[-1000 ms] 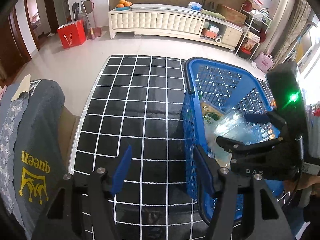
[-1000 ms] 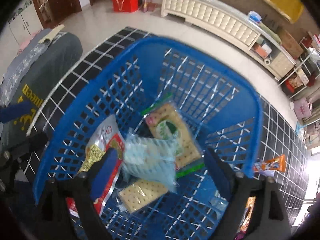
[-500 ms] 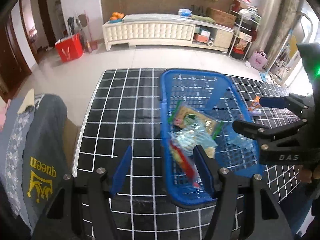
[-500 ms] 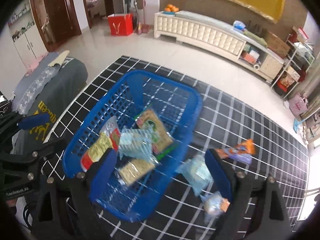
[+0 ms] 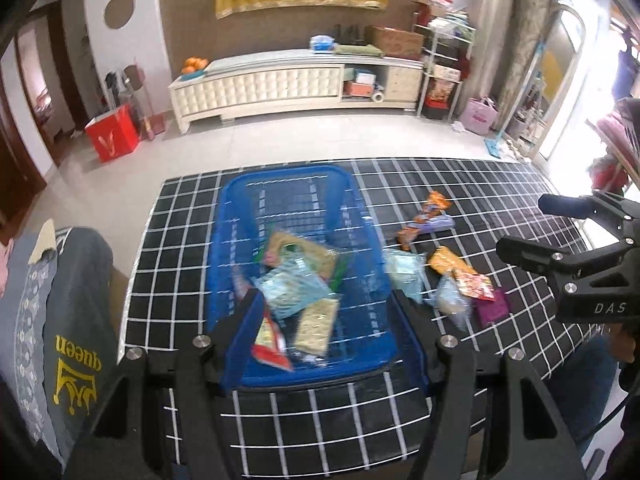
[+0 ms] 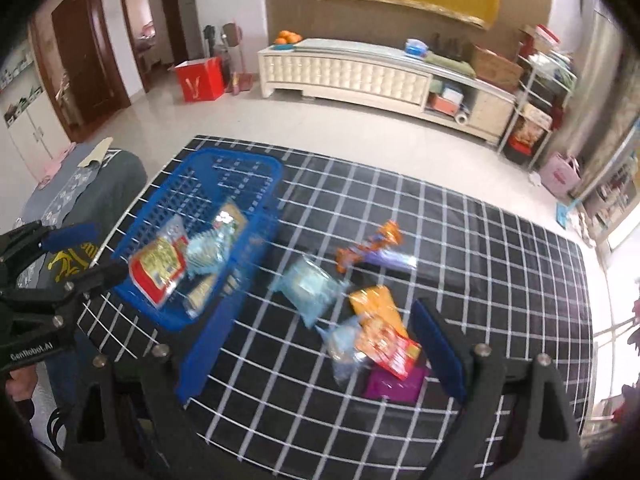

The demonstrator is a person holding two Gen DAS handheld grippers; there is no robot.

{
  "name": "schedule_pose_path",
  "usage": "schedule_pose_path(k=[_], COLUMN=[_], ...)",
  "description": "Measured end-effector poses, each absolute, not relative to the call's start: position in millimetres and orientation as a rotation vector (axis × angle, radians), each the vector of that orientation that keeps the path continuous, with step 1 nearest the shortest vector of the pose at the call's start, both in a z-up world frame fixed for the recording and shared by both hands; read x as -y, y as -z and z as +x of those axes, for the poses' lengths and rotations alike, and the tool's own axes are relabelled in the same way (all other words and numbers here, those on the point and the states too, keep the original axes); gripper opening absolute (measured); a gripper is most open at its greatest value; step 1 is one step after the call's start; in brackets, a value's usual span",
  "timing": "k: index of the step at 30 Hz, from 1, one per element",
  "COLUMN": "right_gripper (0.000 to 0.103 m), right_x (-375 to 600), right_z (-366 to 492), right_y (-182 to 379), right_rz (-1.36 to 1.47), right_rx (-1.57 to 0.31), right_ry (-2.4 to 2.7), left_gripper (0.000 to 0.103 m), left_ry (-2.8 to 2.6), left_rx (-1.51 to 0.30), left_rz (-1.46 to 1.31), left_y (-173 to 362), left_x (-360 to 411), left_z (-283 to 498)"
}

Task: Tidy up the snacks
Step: 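Move the right gripper to the red snack bag and grasp it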

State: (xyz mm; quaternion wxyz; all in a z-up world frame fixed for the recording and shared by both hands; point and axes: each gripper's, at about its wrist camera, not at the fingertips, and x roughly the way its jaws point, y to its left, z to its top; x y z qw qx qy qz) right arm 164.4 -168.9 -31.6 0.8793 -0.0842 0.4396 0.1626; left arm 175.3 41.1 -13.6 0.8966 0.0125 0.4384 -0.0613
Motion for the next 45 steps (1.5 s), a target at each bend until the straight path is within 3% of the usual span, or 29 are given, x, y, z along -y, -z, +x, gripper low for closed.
schedule_pose_path(k=[5,18,29,39,42,45], right_gripper=[0.093,0.093,0.093,0.093,0.092,0.083], right_x=[211,265,275,254,249,240], right_z=[162,155,182,216,227,234], right_y=[45,123,185,208,217,226], right_rz=[-0.149,-0.218,-0.268,-0.446,-0.464,-0.512], right_rx=[-0.939,-1.026,-1.057,-1.042,-1.072,-1.090], right_ry=[-0.300,-0.374,-0.495,-0.592,-0.668,-0.723], left_gripper=[0.067,0.068,0.068,0.068,0.068,0.068], left_ry=[0.170,0.256,0.256,0.273,0.281,0.288], left_rx=[-0.908,-1.002,-1.081,-1.152,-1.170,-1.191], left_rz=[0.025,0.089,0.144,0.193,0.186,0.157], left_y=[18,79,131,171,182,192], left_x=[0,91,117,134,134,130], left_z=[175,180,187,217,226,233])
